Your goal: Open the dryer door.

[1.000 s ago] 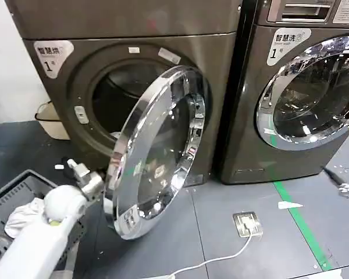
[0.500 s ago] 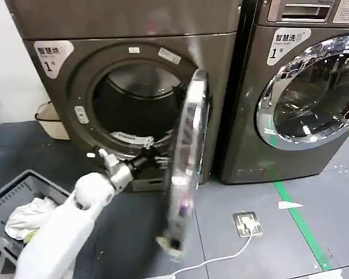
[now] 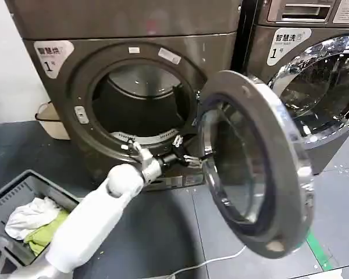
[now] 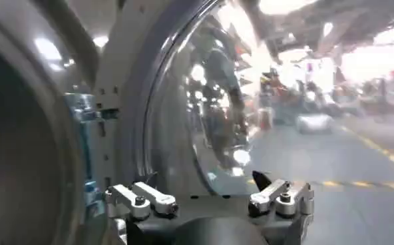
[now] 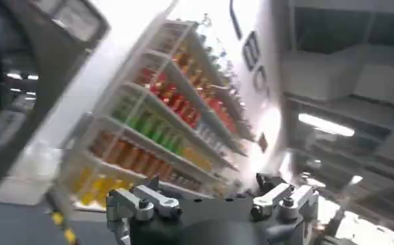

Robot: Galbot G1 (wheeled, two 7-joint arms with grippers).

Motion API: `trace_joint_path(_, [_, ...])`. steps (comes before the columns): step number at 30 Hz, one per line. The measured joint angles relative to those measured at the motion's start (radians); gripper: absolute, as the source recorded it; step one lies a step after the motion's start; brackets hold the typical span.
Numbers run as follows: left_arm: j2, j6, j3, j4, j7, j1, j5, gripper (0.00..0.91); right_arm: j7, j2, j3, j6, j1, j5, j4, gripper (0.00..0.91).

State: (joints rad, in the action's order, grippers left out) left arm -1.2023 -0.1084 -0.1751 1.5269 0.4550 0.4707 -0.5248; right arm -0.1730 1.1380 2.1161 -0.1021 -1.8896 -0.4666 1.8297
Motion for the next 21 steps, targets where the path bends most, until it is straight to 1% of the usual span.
trace_joint_path(11, [-0.092, 0.011, -0.083, -0.125, -0.027, -0.101, 0.007, 0.907, 0.0, -0.023, 0.067, -0.028, 0.026, -0.004, -0.017, 0.907])
trace_joint_path(21, [-0.113, 0.01, -0.1, -0.144, -0.026, -0.126, 0.012, 0.907, -0.003, -0.014, 0.071, -0.036, 0.03, -0.009, 0.005, 0.907])
